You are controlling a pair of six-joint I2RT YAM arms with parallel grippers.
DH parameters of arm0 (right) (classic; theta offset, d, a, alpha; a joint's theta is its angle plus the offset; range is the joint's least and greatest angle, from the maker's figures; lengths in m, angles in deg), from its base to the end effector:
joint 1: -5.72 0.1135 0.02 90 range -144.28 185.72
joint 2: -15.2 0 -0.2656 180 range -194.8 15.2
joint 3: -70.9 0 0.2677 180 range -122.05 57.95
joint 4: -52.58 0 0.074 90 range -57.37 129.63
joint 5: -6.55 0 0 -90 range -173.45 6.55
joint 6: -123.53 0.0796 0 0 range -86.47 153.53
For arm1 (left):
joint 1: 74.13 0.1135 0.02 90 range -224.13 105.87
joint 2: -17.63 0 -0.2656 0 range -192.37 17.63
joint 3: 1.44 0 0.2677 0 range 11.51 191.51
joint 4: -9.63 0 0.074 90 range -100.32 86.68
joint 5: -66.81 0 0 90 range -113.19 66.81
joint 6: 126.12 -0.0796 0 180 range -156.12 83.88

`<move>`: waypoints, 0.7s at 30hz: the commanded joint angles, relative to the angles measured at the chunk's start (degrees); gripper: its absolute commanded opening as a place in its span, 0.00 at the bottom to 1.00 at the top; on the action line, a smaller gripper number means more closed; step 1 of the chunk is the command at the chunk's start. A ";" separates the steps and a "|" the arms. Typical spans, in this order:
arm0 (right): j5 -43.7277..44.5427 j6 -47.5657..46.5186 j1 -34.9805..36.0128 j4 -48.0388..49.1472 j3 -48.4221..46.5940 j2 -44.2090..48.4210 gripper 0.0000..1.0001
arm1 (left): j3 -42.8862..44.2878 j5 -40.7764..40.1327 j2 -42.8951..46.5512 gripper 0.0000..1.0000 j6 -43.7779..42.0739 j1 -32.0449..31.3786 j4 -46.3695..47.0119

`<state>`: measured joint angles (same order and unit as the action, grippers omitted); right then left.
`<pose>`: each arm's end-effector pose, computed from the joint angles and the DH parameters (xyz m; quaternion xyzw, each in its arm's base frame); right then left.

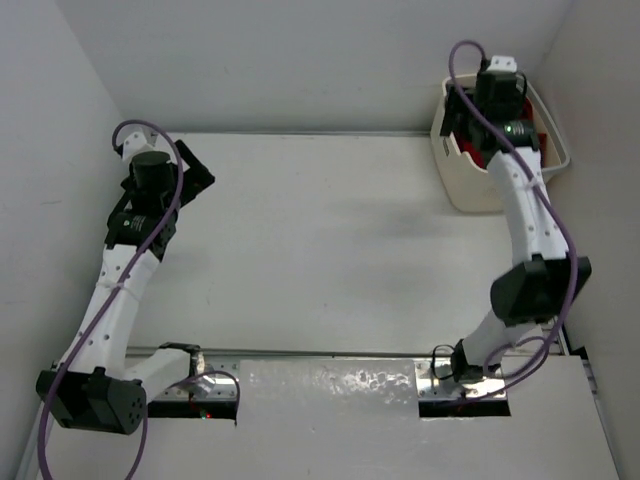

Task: Fold and stack the t-shirts
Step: Grab crumpled tshirt from bin with the right arm

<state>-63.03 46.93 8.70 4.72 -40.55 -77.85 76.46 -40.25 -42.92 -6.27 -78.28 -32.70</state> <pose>0.4184 -0.0060 0.3901 0.1662 0.8384 -0.0809 0.5128 0.2819 0.0030 0.3612 -0.2632 0.7954 -0.0358 0.5448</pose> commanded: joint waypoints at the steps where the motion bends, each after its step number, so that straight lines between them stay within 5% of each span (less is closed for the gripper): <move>1: 4.97 2.41 -5.16 -5.49 -15.02 -12.12 0.99 | 2.55 0.80 -1.14 1.00 0.21 0.19 3.72; 5: 6.20 3.29 -8.69 -4.30 -29.71 -25.31 0.99 | 2.99 1.41 -2.99 1.00 0.30 0.28 5.30; 10: -1.16 4.44 -13.17 12.45 -26.75 -33.57 0.99 | 4.75 4.14 -6.50 1.00 -0.75 0.54 6.80; 17: -6.10 2.23 -14.85 22.95 -33.78 -47.20 0.98 | 6.15 3.18 -10.10 1.00 -1.02 0.45 6.10; 21: -5.75 6.80 -15.02 26.04 -32.90 -50.38 0.86 | 7.38 2.65 -11.60 1.00 -1.19 0.45 4.96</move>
<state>-67.31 50.72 -6.46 23.62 -71.35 -128.56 80.57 -37.28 -54.11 -6.56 -78.21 -29.18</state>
